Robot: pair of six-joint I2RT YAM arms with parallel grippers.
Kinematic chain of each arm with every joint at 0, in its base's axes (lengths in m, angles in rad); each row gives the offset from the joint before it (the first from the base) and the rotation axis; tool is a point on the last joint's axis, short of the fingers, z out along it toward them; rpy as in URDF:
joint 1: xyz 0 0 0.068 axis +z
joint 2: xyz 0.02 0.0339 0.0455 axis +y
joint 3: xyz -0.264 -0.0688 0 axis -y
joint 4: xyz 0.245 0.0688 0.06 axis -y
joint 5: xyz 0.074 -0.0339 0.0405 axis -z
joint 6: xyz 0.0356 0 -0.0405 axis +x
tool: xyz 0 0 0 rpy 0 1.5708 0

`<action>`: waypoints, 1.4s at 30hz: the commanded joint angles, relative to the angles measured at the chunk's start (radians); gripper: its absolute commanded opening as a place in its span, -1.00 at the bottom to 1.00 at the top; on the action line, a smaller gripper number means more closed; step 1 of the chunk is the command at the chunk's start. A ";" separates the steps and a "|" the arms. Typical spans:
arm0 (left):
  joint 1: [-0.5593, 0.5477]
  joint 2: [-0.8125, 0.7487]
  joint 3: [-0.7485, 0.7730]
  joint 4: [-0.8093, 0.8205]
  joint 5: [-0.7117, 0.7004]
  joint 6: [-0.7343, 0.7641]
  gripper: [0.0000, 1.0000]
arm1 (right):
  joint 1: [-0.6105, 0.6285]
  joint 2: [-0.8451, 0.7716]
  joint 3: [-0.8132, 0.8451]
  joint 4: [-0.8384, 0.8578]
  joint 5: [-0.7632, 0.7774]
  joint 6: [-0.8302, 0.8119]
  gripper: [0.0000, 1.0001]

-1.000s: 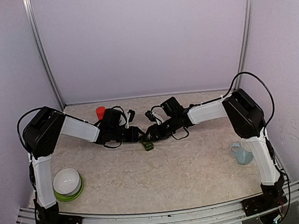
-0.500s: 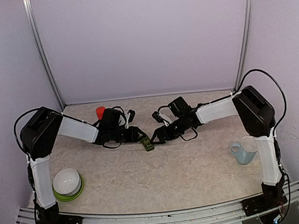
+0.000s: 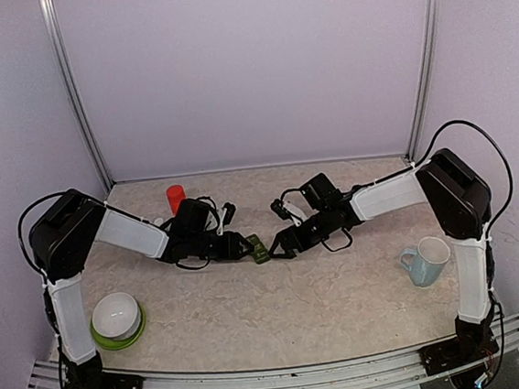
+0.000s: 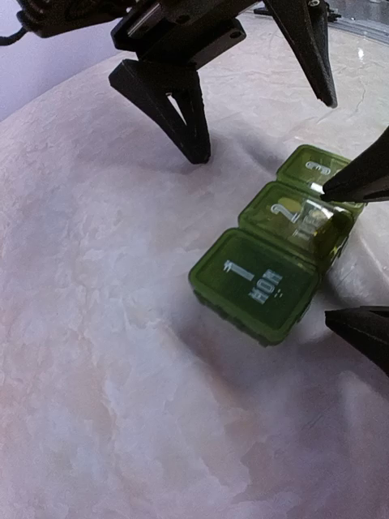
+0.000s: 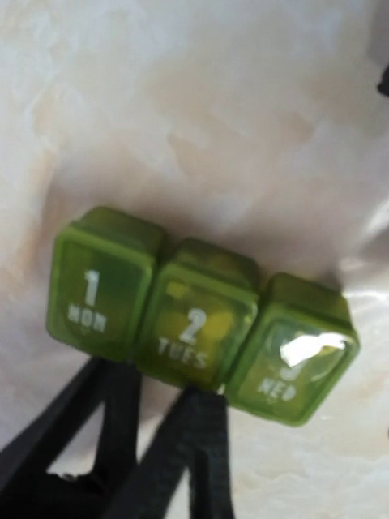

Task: Sort the pills into containers
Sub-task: Pick up the pill container from the center of the board.

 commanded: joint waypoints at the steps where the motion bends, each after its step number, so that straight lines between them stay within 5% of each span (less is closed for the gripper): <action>1: -0.026 -0.067 -0.036 0.040 0.006 -0.027 -0.14 | 0.027 -0.033 -0.019 0.017 0.017 -0.033 0.72; 12: -0.018 -0.194 -0.147 0.068 -0.098 -0.081 0.00 | 0.096 0.021 0.096 -0.019 0.162 -0.022 0.84; 24: 0.025 -0.363 -0.278 0.068 -0.229 -0.107 0.80 | 0.192 0.124 0.237 -0.140 0.368 -0.032 1.00; 30: 0.031 -0.379 -0.294 0.073 -0.246 -0.113 0.97 | 0.221 0.178 0.292 -0.192 0.510 -0.051 1.00; 38: 0.034 -0.381 -0.312 0.088 -0.246 -0.118 0.97 | 0.224 0.200 0.293 -0.180 0.601 -0.083 0.57; 42: 0.037 -0.376 -0.314 0.093 -0.245 -0.120 0.97 | 0.225 0.212 0.289 -0.152 0.638 -0.097 0.55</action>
